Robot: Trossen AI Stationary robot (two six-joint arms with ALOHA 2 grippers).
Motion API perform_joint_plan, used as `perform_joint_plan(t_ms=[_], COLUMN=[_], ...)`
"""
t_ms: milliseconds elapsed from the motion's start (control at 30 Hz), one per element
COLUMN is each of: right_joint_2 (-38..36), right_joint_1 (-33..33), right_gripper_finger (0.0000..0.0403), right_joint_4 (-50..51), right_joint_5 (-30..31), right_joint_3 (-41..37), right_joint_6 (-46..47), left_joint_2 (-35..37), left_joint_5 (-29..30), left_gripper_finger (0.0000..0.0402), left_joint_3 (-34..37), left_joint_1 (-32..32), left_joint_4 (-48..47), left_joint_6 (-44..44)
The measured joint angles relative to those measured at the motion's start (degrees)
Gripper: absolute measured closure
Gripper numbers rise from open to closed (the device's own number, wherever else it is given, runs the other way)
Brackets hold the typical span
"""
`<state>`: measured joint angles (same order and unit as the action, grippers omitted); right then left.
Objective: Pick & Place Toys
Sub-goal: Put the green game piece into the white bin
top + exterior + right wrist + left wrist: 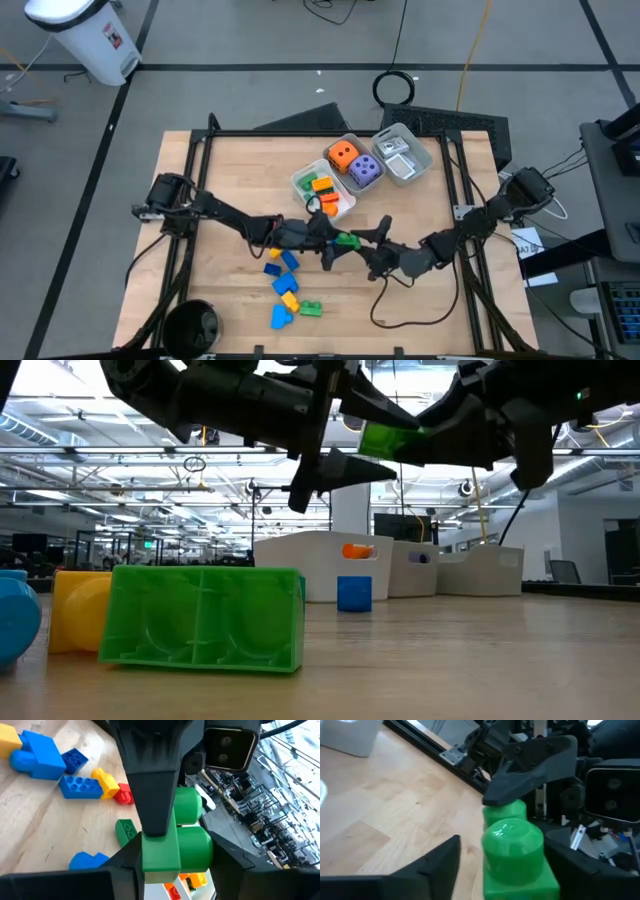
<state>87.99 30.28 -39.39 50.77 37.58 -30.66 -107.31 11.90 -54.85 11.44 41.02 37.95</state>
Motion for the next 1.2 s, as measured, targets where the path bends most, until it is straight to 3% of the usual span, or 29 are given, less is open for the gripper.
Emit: perform_joint_plan(t_ms=[167,300,433,500,733,1000,1200], right_joint_2=[0.00,-0.04,-0.58,-0.92,-5.22,-7.16,-7.10], right_joint_1=[-1.96,-2.57,-2.65,-2.65,-3.36,-7.56,-12.15], right_gripper_finger=[0.0256,0.0222,0.0193,0.0184,0.0179,0.0195,0.0197], right_joint_4=[0.67,1.09,0.87,0.63,1.84,3.21,8.20], right_joint_5=[-2.82,-3.87,0.93,3.20,3.70,-7.95,-17.53], right_joint_3=[-0.04,-0.07,0.09,0.17,0.04,0.07,-0.03], right_joint_6=[2.83,7.25,10.79,11.06,9.61,12.85,20.39], left_joint_2=[0.00,0.55,4.79,8.05,16.56,12.83,11.83], left_joint_5=[-4.38,-9.88,-11.76,-10.02,7.03,8.39,7.99], left_gripper_finger=[0.0253,0.0254,0.0254,0.0255,0.0255,0.0255,0.0253], left_joint_3=[0.00,0.02,0.09,0.09,-0.04,0.42,0.23], left_joint_1=[-1.92,-4.08,-6.92,-8.11,-11.77,-15.89,-17.78], left_joint_4=[-0.13,-0.87,-6.01,-10.62,-26.96,-37.66,-46.69], left_joint_6=[-0.39,-2.36,-6.17,-8.09,-11.85,-7.44,-4.69])
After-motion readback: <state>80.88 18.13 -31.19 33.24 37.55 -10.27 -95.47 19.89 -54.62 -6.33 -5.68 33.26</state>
